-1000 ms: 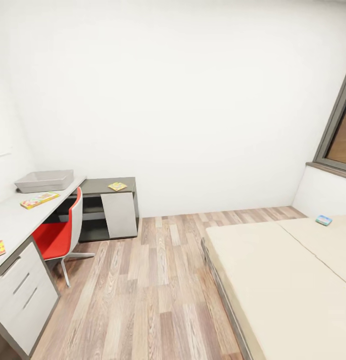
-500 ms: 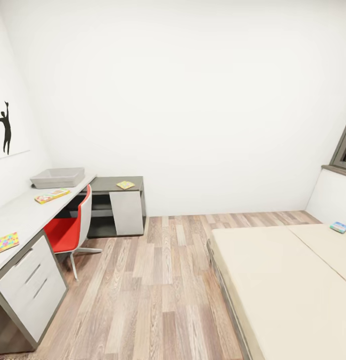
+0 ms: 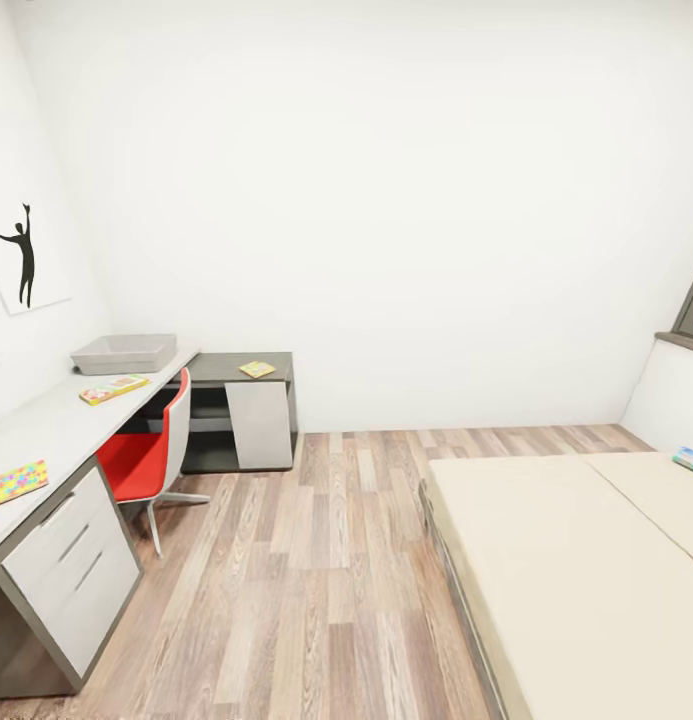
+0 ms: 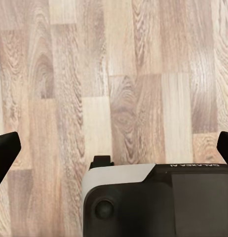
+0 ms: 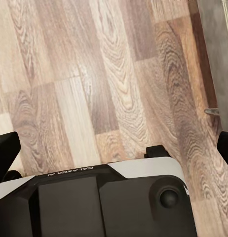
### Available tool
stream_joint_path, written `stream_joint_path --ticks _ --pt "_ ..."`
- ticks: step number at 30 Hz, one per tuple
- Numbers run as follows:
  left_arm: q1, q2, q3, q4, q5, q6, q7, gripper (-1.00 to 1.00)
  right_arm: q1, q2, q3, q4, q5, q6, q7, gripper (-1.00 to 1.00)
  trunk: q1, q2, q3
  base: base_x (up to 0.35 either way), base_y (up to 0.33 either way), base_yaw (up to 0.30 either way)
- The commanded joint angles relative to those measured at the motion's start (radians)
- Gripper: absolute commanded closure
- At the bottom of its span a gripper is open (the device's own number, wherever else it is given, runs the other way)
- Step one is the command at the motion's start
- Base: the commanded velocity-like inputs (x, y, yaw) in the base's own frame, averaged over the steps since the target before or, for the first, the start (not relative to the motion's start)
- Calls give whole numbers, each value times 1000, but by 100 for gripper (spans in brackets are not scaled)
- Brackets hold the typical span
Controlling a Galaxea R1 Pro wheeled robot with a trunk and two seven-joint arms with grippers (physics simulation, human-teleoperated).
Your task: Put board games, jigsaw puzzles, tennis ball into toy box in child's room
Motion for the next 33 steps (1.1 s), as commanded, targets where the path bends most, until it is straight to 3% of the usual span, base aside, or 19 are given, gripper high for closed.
stream_joint_path --ticks 1,10,33 --pt "0 0 -2 0 0 1 3 -100 0 1 -3 -3 -7 4 -2 -100 0 -2 -1 -40 -2 186" --pt "0 1 -2 0 0 0 3 -100 0 1 -3 -2 -7 5 -1 -100 0 -2 -1 -53 -1 107" --pt "0 0 -2 0 0 0 3 -100 0 1 -3 -2 -7 5 -1 -100 0 -2 -1 -15 0 6"
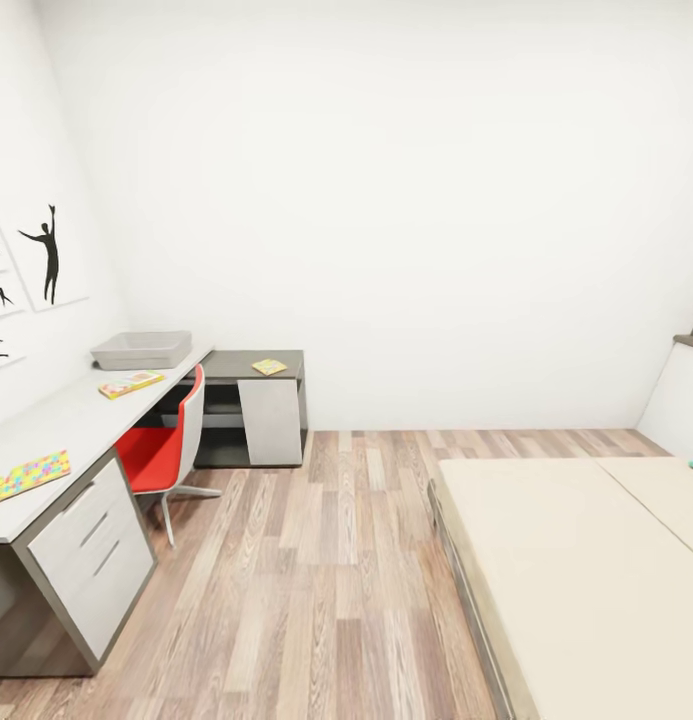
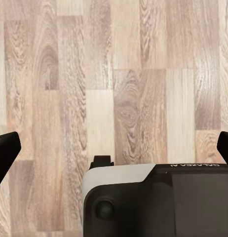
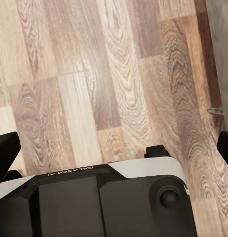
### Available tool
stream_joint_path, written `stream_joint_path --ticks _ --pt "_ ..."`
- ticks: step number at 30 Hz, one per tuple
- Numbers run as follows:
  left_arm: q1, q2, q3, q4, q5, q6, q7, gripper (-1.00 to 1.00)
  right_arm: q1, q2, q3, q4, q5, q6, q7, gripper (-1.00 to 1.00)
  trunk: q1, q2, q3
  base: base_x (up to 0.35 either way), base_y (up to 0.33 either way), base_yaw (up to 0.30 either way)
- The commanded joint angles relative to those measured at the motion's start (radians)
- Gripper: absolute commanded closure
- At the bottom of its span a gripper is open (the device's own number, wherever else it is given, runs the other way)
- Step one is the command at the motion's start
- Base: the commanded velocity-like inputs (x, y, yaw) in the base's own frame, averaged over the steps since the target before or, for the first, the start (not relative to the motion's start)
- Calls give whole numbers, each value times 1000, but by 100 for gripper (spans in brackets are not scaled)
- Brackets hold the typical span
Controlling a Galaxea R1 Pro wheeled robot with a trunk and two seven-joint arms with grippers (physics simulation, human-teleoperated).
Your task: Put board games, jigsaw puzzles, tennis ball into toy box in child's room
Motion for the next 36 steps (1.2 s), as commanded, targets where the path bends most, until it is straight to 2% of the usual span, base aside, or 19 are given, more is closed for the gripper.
stream_joint_path --ticks 1,28,36 --pt "0 0 -2 -1 0 1 3 -100 0 1 -3 -2 -7 4 -2 -100 0 -1 -1 -105 0 0" --pt "0 -1 -2 0 0 -13 3 -100 0 1 -3 -2 -7 4 -2 -100 0 -1 -1 -20 -1 0" --pt "0 -1 -2 10 0 -34 3 -100 0 1 -3 -2 -7 4 -2 -100 0 -1 -1 0 -148 0"
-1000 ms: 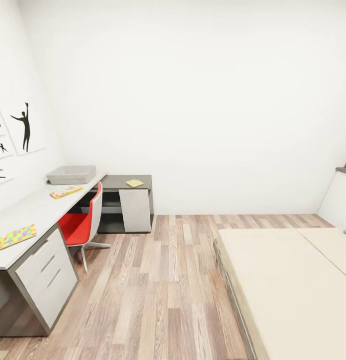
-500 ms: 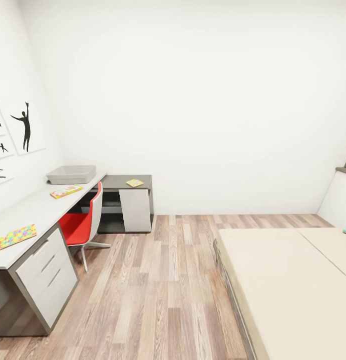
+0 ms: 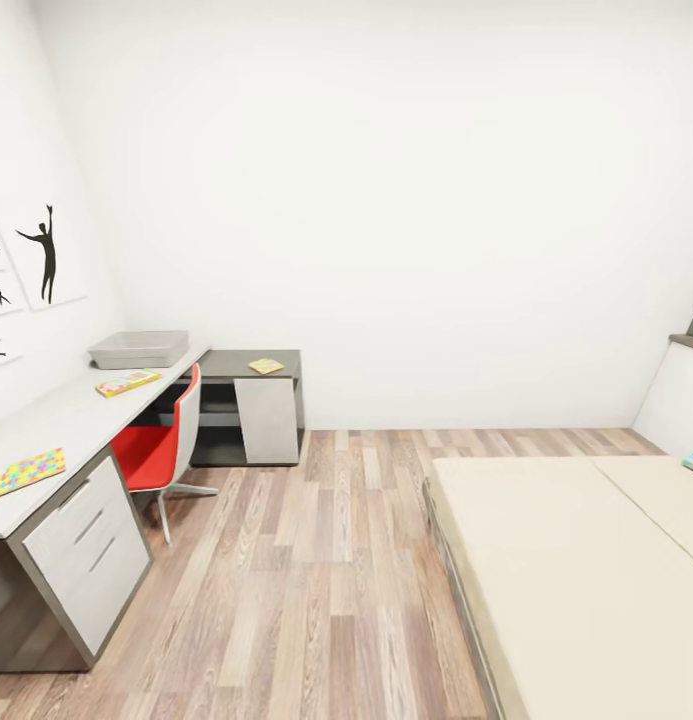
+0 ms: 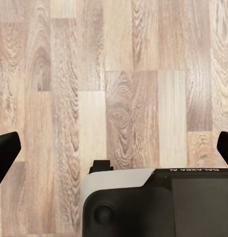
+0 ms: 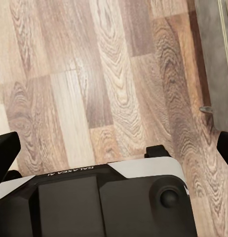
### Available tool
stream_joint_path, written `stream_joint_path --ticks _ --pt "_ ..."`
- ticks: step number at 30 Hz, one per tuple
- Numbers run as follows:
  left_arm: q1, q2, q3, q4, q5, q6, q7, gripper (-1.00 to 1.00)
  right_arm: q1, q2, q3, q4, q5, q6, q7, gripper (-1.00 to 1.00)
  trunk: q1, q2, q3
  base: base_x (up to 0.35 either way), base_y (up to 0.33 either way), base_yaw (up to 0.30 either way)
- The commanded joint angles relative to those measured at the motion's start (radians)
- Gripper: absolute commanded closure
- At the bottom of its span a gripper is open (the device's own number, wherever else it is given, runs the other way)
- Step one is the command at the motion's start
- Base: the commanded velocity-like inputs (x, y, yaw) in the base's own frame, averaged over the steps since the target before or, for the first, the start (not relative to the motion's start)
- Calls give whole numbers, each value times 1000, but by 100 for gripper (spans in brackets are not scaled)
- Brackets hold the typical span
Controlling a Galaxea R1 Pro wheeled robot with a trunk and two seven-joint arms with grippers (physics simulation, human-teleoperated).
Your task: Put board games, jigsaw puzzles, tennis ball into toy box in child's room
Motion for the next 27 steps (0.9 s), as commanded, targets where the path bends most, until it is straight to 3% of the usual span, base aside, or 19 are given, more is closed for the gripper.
stream_joint_path --ticks 1,27 --pt "-1 0 -2 2 0 -4 3 -100 0 1 -3 -2 -6 4 -2 -100 1 -2 -1 0 -131 0" --pt "-1 0 -2 11 0 -10 3 -100 0 1 -3 -2 -6 4 -2 -100 1 -2 -1 15 -28 0"
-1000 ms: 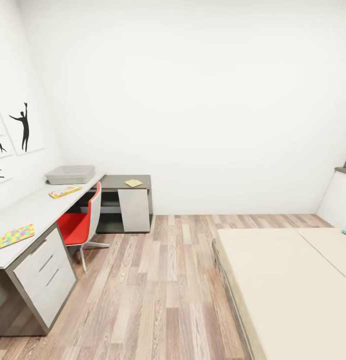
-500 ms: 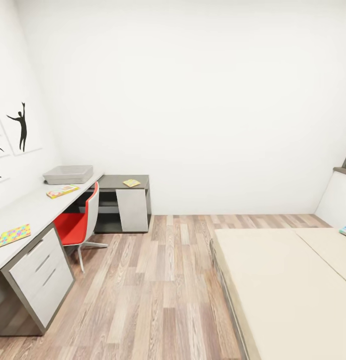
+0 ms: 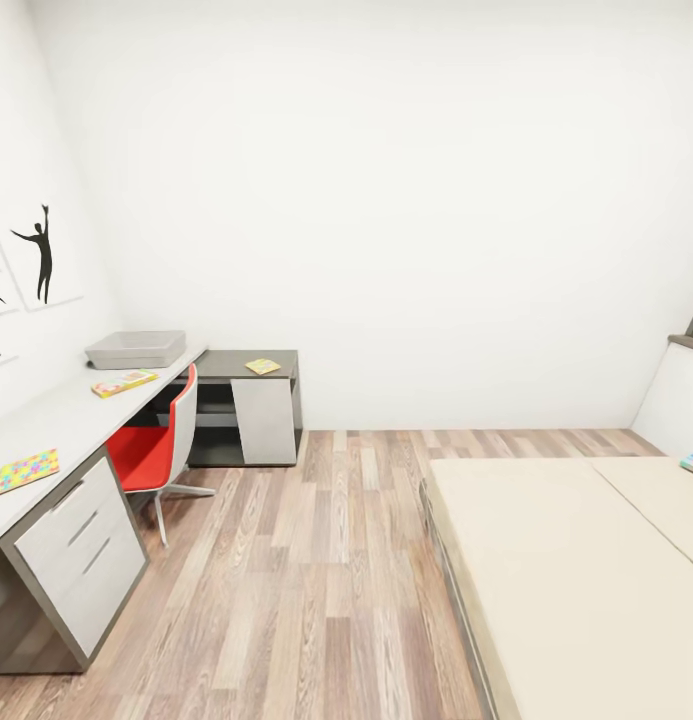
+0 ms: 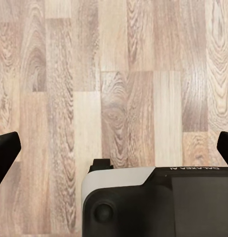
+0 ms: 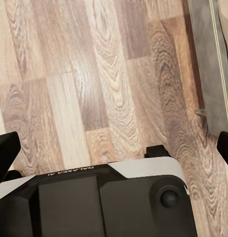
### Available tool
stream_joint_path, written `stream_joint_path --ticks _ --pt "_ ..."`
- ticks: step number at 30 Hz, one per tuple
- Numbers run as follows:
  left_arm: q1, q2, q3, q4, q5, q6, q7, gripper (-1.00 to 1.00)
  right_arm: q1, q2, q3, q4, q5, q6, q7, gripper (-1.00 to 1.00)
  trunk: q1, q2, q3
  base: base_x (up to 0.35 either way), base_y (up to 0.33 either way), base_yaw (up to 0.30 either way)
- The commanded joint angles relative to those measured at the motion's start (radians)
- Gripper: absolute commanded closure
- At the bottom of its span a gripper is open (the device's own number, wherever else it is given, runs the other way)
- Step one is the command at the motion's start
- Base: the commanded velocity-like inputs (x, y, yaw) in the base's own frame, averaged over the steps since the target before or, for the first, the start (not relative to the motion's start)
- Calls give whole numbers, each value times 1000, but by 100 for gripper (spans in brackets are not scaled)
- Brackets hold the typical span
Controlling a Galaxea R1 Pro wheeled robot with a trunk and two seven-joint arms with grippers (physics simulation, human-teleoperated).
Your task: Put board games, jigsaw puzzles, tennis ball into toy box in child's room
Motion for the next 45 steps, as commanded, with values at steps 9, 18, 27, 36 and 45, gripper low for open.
stream_joint_path --ticks 9,18,27,36,45 --pt "-1 0 -2 1 0 -11 3 -100 0 1 -3 -2 -6 4 -2 -100 1 -2 -1 4 -10 0" --pt "-1 0 -2 2 -1 -14 3 -100 0 2 -3 -2 -6 4 -2 -100 1 -2 -1 15 -66 0" --pt "-1 0 -2 2 -1 -14 3 -100 0 2 -3 -2 -6 4 -2 -100 1 -2 -1 3 -17 0" --pt "-1 0 -2 2 -1 -14 3 -100 0 2 -3 -2 -6 4 -2 -100 1 -2 -1 0 -117 0" --pt "-1 0 -2 2 -1 -14 3 -100 0 2 -3 -2 -6 4 -2 -100 1 -2 -1 0 -52 0"
